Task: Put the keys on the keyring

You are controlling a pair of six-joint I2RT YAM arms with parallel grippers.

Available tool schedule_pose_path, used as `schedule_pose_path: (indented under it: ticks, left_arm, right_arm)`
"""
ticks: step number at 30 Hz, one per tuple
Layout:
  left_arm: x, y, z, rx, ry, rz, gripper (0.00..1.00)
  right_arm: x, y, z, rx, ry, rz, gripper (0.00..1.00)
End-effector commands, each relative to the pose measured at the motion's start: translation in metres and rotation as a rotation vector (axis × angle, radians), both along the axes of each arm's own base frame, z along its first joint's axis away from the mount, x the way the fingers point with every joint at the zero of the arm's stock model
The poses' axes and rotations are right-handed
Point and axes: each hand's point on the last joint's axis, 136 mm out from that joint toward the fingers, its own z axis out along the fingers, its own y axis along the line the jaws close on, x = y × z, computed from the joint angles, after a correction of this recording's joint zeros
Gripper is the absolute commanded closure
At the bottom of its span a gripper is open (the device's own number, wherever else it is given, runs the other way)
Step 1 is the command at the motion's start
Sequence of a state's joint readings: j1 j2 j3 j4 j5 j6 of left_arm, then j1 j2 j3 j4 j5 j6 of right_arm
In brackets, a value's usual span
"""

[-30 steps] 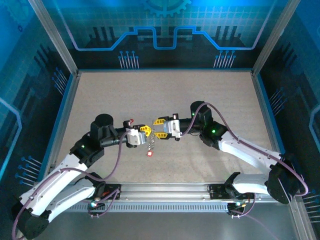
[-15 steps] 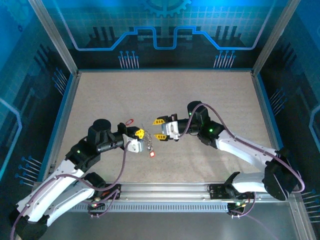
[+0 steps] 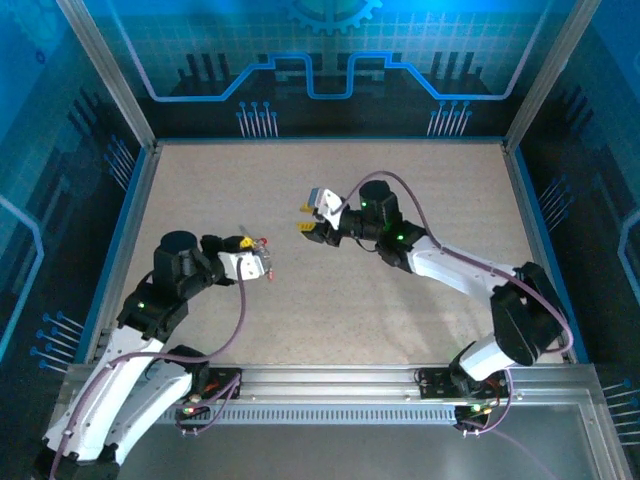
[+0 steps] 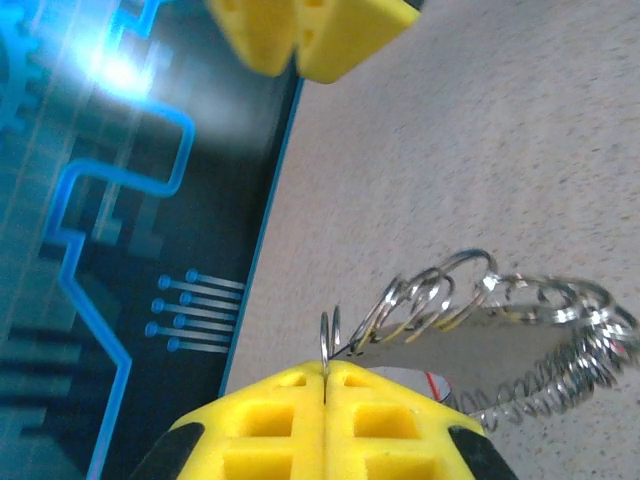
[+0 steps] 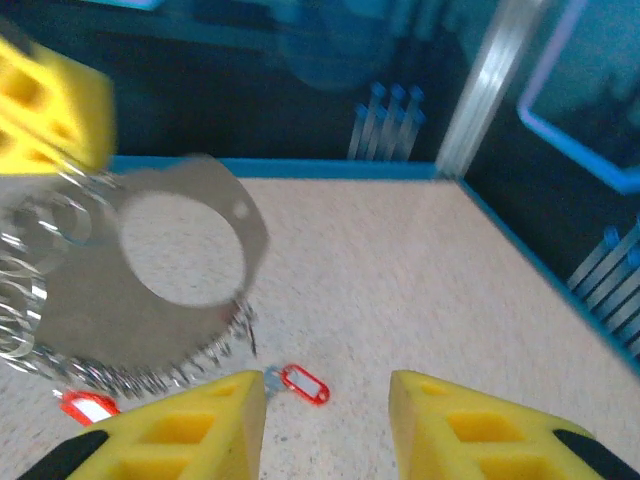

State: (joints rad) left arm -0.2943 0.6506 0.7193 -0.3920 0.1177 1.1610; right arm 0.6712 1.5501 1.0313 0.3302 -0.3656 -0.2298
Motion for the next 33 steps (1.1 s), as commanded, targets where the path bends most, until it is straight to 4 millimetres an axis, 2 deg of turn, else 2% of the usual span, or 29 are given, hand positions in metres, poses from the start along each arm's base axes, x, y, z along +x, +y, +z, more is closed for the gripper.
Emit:
schedule_pose_path:
  ticks: [1, 5, 9, 13, 16, 20, 24, 25, 29, 33]
  left_arm:
    - [0.014, 0.024, 0.032, -0.112, -0.035, 0.157, 1.00]
    - [0.024, 0.054, 0.043, -0.215, -0.051, 0.293, 1.00]
    - [0.035, 0.086, 0.054, -0.306, -0.082, 0.437, 1.00]
    - [0.040, 0.110, 0.070, -0.430, -0.124, 0.528, 1.00]
    - [0.041, 0.124, 0.075, -0.493, -0.141, 0.573, 1.00]
    - [0.041, 0.132, 0.077, -0.530, -0.135, 0.605, 1.00]
    - [0.040, 0.132, 0.076, -0.538, -0.134, 0.600, 1.00]
    - [0.040, 0.131, 0.076, -0.543, -0.134, 0.597, 1.00]
    - [0.038, 0.126, 0.073, -0.550, -0.122, 0.569, 1.00]
    - [0.039, 0.124, 0.071, -0.564, -0.114, 0.561, 1.00]
  right_arm:
    - [0.039, -0.001, -0.015, 0.047, 0.220, -0.261, 0.64]
    - [0.042, 0.023, -0.055, -0.027, 0.340, -0.242, 0.64]
    - [0.043, 0.045, -0.082, -0.073, 0.423, -0.256, 0.64]
    - [0.025, 0.082, -0.118, -0.136, 0.529, -0.152, 0.64]
    - [0.026, 0.099, -0.144, -0.163, 0.633, -0.116, 0.67]
    - [0.034, 0.113, -0.171, -0.178, 0.726, -0.127, 0.69]
    - [0.033, 0.130, -0.190, -0.227, 0.789, -0.104, 0.68]
    - [0.032, 0.132, -0.200, -0.245, 0.816, -0.101, 0.68]
    - [0.035, 0.137, -0.213, -0.276, 0.868, -0.100, 0.67]
    - [0.036, 0.135, -0.218, -0.306, 0.898, -0.108, 0.66]
